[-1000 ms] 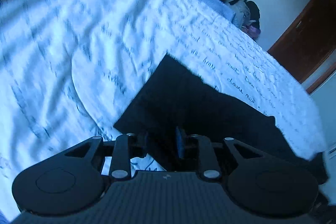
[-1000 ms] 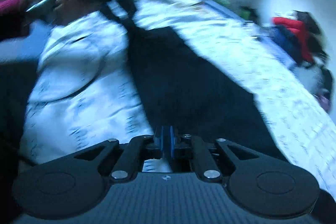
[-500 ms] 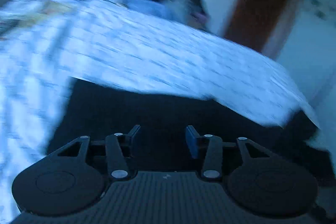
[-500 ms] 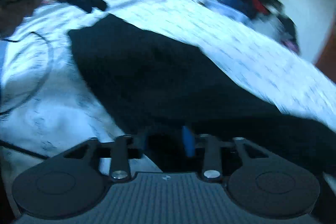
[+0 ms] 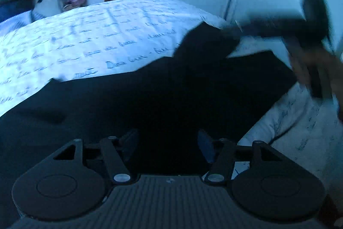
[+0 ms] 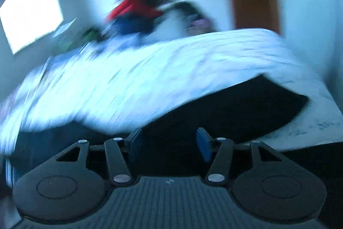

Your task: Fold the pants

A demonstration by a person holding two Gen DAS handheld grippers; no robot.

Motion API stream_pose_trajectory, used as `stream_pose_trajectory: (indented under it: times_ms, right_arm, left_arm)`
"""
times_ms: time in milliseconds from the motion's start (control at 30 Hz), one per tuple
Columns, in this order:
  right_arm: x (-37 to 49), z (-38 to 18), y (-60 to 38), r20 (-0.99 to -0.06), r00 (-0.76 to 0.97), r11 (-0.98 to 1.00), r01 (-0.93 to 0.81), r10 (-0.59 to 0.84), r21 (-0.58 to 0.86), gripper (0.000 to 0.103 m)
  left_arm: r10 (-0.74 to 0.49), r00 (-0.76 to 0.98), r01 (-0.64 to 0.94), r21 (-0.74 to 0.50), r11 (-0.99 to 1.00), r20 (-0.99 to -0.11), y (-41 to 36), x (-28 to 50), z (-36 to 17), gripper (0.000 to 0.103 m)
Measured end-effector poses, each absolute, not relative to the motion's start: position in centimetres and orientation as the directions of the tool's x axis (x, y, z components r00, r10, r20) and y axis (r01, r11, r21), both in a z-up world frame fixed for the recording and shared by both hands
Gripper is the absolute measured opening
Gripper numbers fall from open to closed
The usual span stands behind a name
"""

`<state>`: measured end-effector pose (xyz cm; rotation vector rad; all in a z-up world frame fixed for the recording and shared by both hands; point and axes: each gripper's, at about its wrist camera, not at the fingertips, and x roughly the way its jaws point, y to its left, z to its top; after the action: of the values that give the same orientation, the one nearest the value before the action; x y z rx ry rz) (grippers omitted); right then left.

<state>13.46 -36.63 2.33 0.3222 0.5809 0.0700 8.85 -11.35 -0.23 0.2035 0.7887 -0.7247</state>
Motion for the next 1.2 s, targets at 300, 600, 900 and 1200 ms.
stream_pose_trajectory:
  times_ms: [300, 600, 900, 1200]
  right_arm:
    - [27.1, 0.7, -43.4, -0.675, 0.732, 0.865, 0.395, -0.093, 0.309, 0.062]
    - [32.9, -2.6, -44.2, -0.76, 0.61, 0.799, 0.561, -0.223, 0.216, 0.061]
    - [28.0, -1.8, -46.5, -0.667, 0.719, 0.791, 0.518, -0.196, 0.325, 0.004]
    - [21.4, 0.0, -49.1, -0.609, 0.782, 0.795, 0.453, -0.136, 0.404, 0.007]
  left_arm:
    - [-0.486, 0.495, 0.683, -0.024, 0.73, -0.72, -14.3, 8.5, -1.9, 0.055]
    - [-0.495, 0.519, 0.692, 0.002, 0.722, -0.697, -15.4, 8.7, -2.1, 0.039]
    - [-0.501, 0.529, 0.676, -0.016, 0.737, -0.685, -14.9, 8.8, -1.9, 0.013]
    - [-0.491, 0.547, 0.679, 0.016, 0.734, -0.678, -15.2, 8.1, -2.2, 0.012]
